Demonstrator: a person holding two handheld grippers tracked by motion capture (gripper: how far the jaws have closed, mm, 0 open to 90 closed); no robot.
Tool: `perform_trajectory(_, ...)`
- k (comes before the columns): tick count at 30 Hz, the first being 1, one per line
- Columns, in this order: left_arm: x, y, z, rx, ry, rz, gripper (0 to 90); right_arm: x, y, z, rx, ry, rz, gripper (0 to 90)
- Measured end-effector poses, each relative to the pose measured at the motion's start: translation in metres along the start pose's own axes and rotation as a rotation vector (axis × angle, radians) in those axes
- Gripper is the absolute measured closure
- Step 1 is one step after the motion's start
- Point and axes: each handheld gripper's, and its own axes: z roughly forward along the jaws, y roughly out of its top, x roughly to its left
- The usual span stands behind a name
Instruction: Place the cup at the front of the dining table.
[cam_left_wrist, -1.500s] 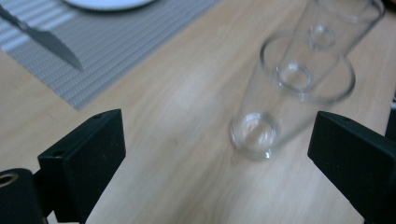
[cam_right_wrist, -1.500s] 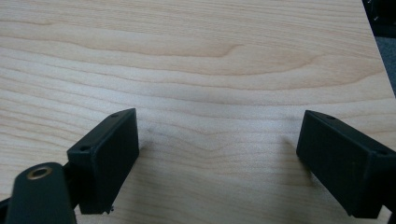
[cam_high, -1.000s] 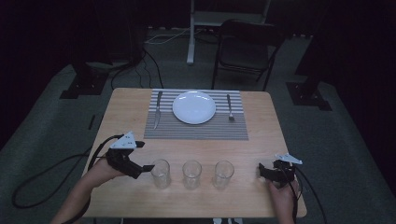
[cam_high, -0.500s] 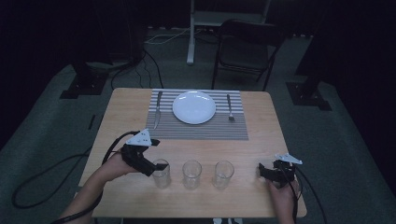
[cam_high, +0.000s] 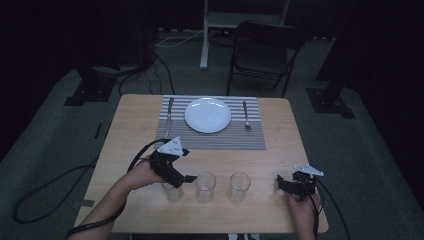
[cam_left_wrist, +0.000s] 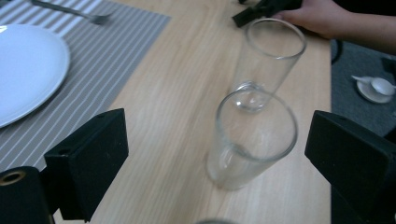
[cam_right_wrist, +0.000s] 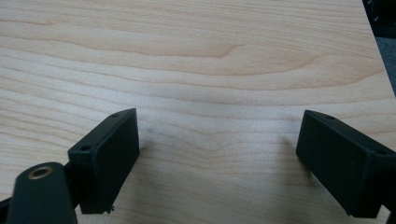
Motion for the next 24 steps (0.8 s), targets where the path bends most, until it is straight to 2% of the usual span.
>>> perform_trajectory(5, -0.005, 0.012, 0.010, 0.007, -0.023, 0.023, 6.5, 0.000, 0.000, 0.000, 0.001, 0.001, 0.001, 13.0)
perform_trajectory(9, -0.010, 0.024, 0.024, 0.022, -0.055, 0.039, 6.5, 0.000, 0.000, 0.000, 0.001, 0.001, 0.002, 13.0)
perform_trajectory(14, -0.011, 0.035, 0.040, 0.041, -0.073, 0.056, 6.5, 0.000, 0.000, 0.000, 0.001, 0.001, 0.002, 13.0)
perform_trajectory(24, -0.023, 0.059, 0.072, 0.116, -0.117, 0.113, 6.5, 0.000, 0.000, 0.000, 0.001, 0.001, 0.001, 13.0)
